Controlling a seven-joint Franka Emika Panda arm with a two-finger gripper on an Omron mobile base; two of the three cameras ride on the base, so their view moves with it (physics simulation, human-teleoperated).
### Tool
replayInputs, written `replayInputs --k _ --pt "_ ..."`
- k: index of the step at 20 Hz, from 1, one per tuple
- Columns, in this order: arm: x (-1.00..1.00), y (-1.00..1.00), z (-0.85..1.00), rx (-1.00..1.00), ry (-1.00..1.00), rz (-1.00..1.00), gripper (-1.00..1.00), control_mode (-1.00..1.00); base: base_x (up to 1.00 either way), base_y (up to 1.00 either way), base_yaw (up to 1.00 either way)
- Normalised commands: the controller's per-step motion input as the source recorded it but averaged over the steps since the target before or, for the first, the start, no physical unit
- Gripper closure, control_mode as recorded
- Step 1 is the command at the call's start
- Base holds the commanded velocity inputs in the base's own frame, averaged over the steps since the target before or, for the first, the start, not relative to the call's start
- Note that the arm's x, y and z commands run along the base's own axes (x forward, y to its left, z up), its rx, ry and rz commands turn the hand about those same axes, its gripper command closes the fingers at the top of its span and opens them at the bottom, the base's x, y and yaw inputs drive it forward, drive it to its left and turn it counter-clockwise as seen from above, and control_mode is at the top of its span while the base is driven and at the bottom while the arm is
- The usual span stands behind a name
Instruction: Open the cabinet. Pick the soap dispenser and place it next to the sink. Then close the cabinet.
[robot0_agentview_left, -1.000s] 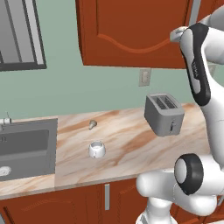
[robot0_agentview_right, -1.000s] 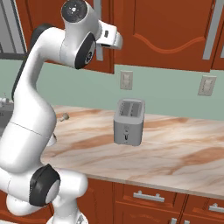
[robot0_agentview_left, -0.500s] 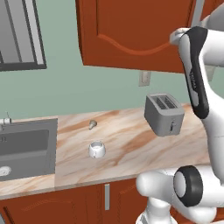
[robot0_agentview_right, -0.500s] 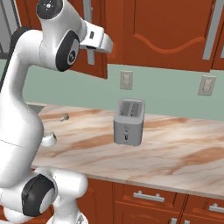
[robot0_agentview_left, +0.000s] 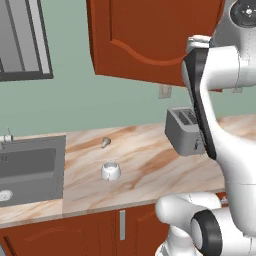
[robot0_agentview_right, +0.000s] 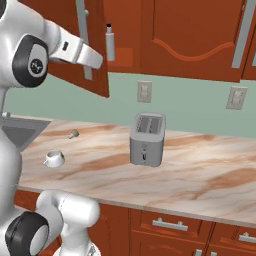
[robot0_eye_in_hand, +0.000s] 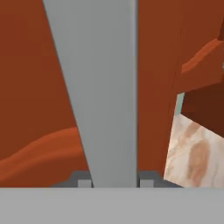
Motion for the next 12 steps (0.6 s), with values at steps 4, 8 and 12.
replayInputs --k 4,8,12 --pt "-0.41 0.43 0.00 0.00 0.00 -0.30 1.00 -1.00 0.00 0.00 0.00" --pt "-0.39 0.43 0.00 0.00 0.00 -0.30 1.00 -1.00 0.00 0.00 0.00" --pt "-0.34 0.44 0.00 0.00 0.00 -0.26 1.00 -1.00 0.00 0.00 0.00"
